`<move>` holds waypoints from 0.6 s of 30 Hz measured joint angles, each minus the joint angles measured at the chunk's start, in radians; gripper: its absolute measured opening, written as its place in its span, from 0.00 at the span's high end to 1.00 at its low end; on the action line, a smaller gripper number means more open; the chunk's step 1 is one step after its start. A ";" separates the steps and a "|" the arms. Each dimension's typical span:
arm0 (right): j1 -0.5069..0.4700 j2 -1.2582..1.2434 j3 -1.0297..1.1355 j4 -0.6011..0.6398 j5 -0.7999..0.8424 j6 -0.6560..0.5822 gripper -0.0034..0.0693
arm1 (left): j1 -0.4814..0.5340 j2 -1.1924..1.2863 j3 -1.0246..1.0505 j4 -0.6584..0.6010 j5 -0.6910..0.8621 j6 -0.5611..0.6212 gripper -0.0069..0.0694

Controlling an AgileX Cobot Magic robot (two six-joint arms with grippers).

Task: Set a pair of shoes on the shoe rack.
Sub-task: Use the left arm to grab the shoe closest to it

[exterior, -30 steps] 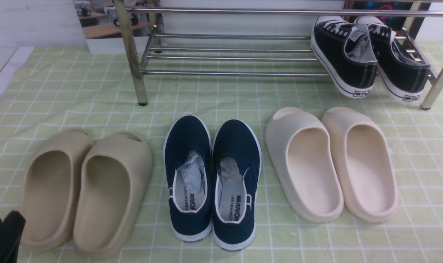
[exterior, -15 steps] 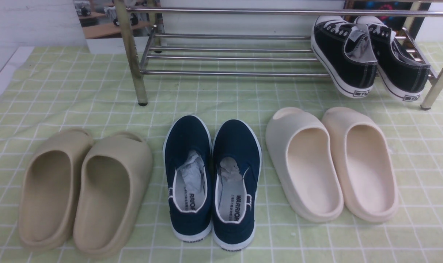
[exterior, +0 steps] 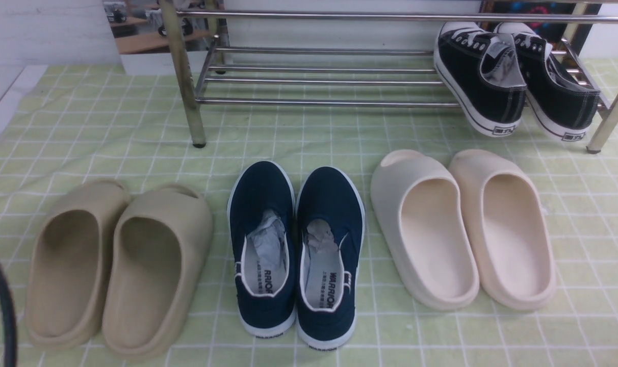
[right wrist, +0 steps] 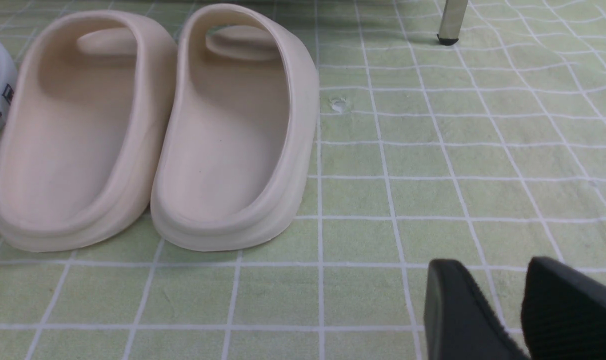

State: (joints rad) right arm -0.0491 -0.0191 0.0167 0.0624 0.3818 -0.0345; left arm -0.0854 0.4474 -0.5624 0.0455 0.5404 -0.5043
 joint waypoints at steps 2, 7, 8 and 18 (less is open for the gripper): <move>0.000 0.000 0.000 0.000 0.000 0.000 0.62 | 0.000 0.053 -0.006 0.012 0.002 -0.001 0.93; 0.000 0.000 0.000 0.000 0.000 0.000 0.62 | 0.000 0.303 -0.120 -0.102 0.142 0.068 0.93; 0.000 0.000 0.000 0.000 0.000 0.000 0.62 | 0.000 0.358 -0.156 -0.144 0.184 0.104 0.93; 0.000 0.000 0.000 0.000 0.000 0.000 0.62 | -0.053 0.671 -0.285 -0.464 0.249 0.413 0.93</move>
State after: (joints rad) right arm -0.0491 -0.0191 0.0167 0.0624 0.3818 -0.0345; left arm -0.1387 1.1185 -0.8471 -0.4185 0.7894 -0.0911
